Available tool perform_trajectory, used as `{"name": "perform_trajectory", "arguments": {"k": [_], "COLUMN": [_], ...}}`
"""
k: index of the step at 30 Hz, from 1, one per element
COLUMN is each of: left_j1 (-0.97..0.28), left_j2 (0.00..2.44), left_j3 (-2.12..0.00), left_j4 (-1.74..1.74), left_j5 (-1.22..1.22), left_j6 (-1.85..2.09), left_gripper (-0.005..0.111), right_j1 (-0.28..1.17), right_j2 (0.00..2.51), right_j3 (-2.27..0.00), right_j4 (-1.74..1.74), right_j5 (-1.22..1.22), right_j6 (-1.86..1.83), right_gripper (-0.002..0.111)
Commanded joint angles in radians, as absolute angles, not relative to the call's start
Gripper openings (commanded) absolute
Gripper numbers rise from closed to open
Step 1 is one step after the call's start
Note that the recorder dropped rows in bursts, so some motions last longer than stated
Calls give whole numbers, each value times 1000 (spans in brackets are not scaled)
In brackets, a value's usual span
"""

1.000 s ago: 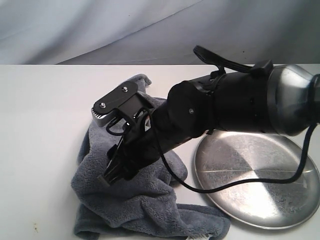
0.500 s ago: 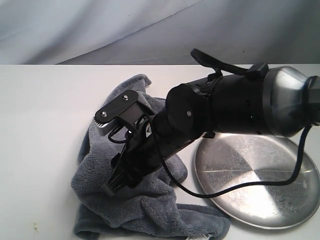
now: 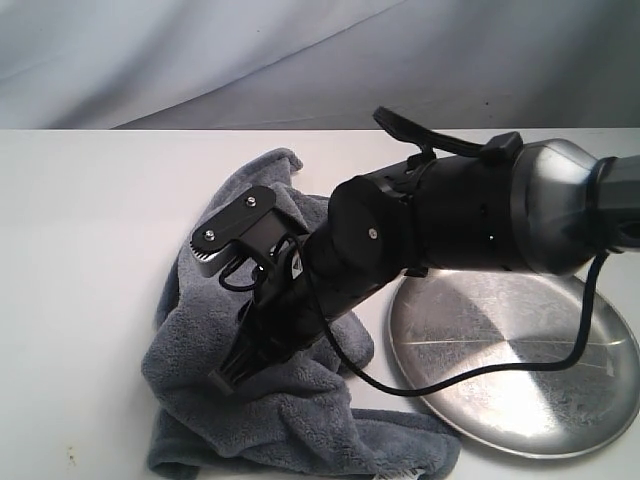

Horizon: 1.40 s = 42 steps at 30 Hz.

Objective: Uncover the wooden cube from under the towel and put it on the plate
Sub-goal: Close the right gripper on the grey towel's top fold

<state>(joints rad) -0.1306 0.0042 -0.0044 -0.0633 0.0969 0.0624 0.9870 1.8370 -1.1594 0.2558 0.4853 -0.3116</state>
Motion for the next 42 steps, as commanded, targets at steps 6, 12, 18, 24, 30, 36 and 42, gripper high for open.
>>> {"name": "perform_trajectory", "arguments": {"k": [6, 12, 18, 24, 30, 36, 42], "left_j1": [-128, -128, -128, -128, -128, -128, -128], "left_j2": [0, 0, 0, 0, 0, 0, 0], "left_j3": [0, 0, 0, 0, 0, 0, 0], "left_j4": [-66, -66, -66, -66, -66, -66, -66], "left_j5": [86, 86, 86, 86, 86, 86, 86], "left_j6": [62, 62, 62, 62, 62, 62, 62], "left_gripper": [0, 0, 0, 0, 0, 0, 0], "right_j1": [990, 990, 990, 987, 987, 987, 988], "right_j2": [1842, 1835, 1756, 1650, 1616, 1703, 1781], "right_j3": [-1165, -1165, -1165, -1165, -1165, -1165, -1165], "right_j4": [264, 291, 281, 159, 166, 164, 153], "right_j5": [490, 488, 444, 359, 292, 511, 549], "right_j6": [-306, -306, -312, -276, -248, -264, -286], "right_gripper": [0, 0, 0, 0, 0, 37, 85]}}
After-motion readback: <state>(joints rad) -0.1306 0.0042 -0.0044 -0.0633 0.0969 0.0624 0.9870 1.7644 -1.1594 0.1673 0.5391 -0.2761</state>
